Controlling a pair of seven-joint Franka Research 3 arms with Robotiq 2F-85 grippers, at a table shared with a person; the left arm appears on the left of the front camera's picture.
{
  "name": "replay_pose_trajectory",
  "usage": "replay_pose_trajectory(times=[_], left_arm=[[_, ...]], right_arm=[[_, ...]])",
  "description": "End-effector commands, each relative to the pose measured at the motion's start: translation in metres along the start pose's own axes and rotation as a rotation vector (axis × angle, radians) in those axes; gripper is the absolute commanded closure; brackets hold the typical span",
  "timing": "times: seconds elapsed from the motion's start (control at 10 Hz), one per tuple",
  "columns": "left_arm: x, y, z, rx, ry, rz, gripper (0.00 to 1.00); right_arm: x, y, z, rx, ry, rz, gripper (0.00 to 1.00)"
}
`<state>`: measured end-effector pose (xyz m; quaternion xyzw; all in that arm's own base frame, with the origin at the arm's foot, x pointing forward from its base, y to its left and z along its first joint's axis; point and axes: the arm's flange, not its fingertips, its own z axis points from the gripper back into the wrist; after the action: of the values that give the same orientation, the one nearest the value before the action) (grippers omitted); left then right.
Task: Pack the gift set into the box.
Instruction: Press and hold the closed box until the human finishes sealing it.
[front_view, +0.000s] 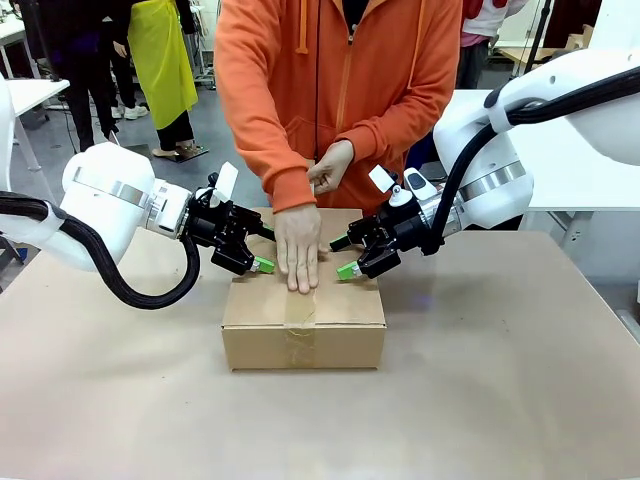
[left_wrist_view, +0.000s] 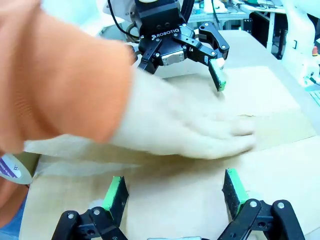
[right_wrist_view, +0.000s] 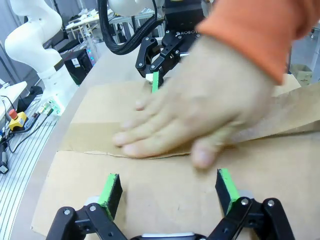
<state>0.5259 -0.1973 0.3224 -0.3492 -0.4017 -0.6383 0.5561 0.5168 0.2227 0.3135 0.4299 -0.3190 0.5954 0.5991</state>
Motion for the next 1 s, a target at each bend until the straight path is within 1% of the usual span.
replay_pose_trajectory(times=[0.0,0.9], left_arm=[[-0.004,-0.0016,-0.0029,-0.007,0.0,-0.014,0.0],[-0.004,-0.0016,-0.0029,-0.007,0.0,-0.014,0.0]], right_arm=[[-0.0039,0.0005,-0.0025,-0.001,-0.004,0.006,0.0],[-0.0039,0.0005,-0.0025,-0.001,-0.004,0.006,0.0]])
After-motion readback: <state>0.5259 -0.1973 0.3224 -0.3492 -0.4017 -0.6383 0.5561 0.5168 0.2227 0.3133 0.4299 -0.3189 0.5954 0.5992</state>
